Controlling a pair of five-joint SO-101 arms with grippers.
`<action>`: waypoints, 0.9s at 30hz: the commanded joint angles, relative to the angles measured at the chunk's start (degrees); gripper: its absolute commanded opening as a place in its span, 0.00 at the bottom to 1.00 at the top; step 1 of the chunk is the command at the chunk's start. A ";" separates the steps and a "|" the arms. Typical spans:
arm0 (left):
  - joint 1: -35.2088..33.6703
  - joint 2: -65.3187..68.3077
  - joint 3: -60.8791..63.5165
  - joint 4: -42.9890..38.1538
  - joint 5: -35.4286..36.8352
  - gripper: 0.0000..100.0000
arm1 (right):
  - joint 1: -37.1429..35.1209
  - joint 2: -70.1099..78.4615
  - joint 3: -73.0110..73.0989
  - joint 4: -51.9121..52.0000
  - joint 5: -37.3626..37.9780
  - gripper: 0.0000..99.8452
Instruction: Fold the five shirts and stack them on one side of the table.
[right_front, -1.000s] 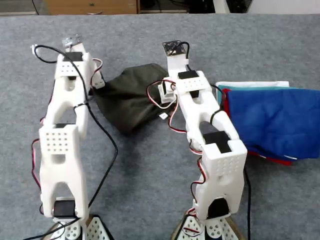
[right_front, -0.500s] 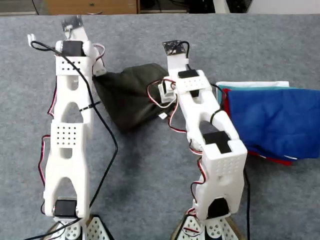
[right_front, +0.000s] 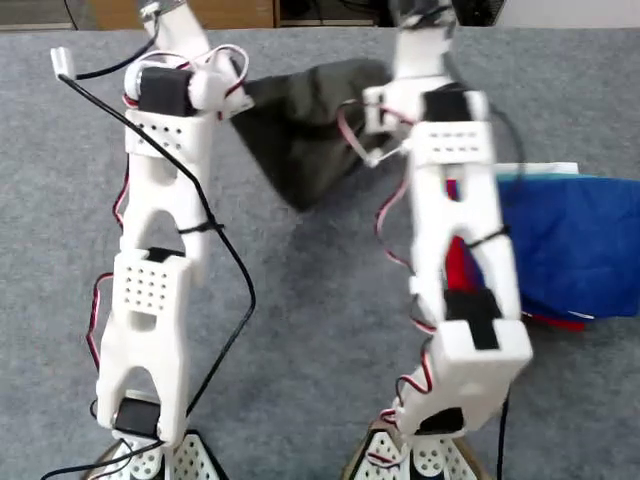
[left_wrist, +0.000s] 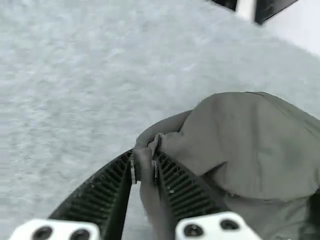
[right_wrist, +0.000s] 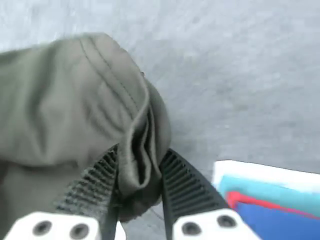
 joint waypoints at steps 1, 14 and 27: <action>3.69 -5.76 -2.81 -3.52 2.90 0.02 | 5.49 -7.25 -6.99 5.19 1.14 0.00; 24.97 -7.52 8.09 -20.57 3.96 0.02 | 31.87 -13.93 -9.71 19.52 17.14 0.00; 31.47 -2.42 14.95 -30.51 4.57 0.02 | 42.95 -6.81 -9.63 19.78 23.47 0.00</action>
